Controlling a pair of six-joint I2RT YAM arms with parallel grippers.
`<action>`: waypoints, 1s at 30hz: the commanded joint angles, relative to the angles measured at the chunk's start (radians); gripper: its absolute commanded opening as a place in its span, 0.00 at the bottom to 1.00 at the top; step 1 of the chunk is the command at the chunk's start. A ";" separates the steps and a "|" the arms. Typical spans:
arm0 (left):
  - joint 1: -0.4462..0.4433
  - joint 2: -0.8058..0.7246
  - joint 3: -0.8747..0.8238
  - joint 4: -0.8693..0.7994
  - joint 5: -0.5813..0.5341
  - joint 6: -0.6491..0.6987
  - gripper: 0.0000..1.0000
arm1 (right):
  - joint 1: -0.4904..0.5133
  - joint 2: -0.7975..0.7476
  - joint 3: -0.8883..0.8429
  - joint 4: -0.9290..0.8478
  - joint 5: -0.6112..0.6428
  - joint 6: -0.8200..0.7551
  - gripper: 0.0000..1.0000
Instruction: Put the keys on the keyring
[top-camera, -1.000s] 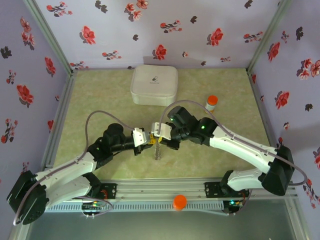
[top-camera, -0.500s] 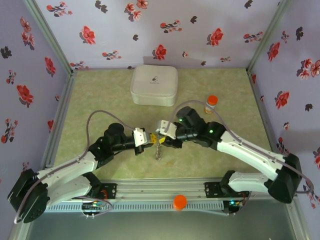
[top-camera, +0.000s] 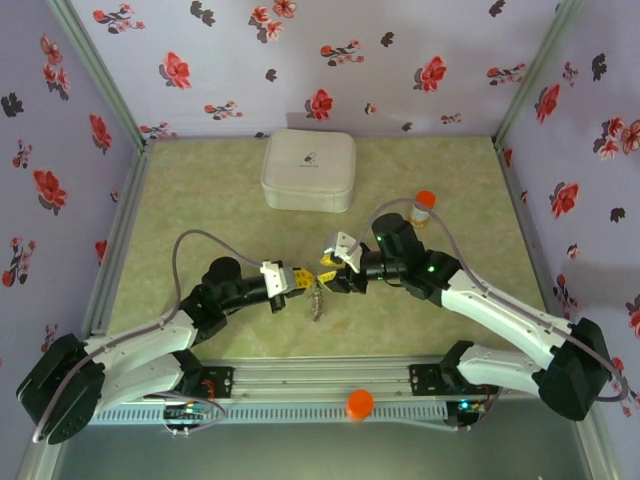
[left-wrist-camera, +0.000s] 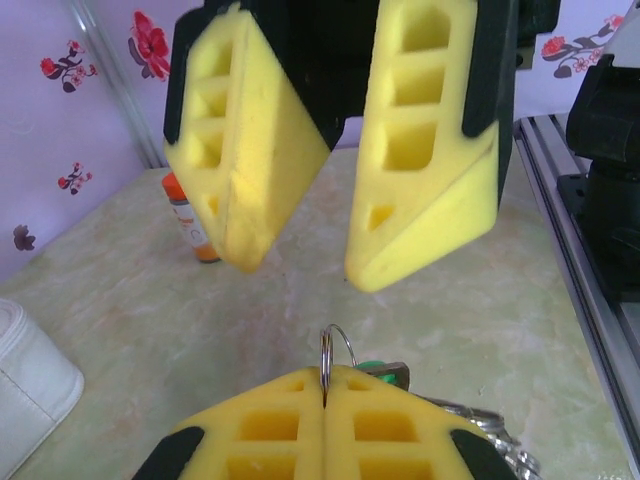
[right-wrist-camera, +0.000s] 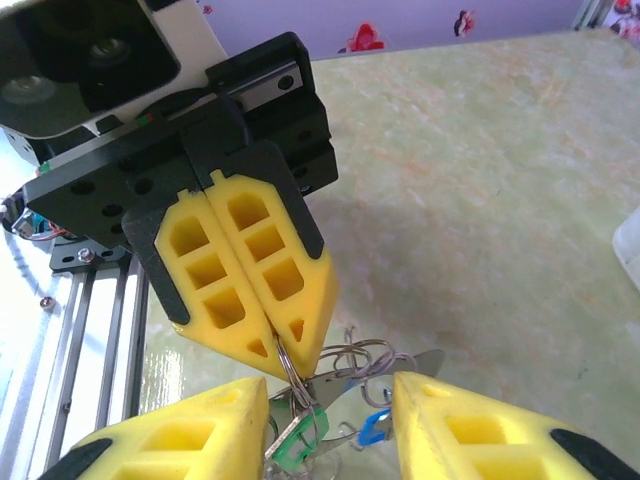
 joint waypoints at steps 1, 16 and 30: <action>0.006 0.014 -0.003 0.137 0.017 -0.056 0.00 | 0.001 0.028 -0.010 0.045 -0.051 0.026 0.35; 0.005 0.021 -0.031 0.150 0.025 -0.074 0.00 | 0.018 0.068 -0.008 0.031 -0.049 0.008 0.17; 0.005 0.010 -0.029 0.140 0.026 -0.079 0.00 | 0.020 0.088 -0.002 0.019 -0.037 -0.022 0.19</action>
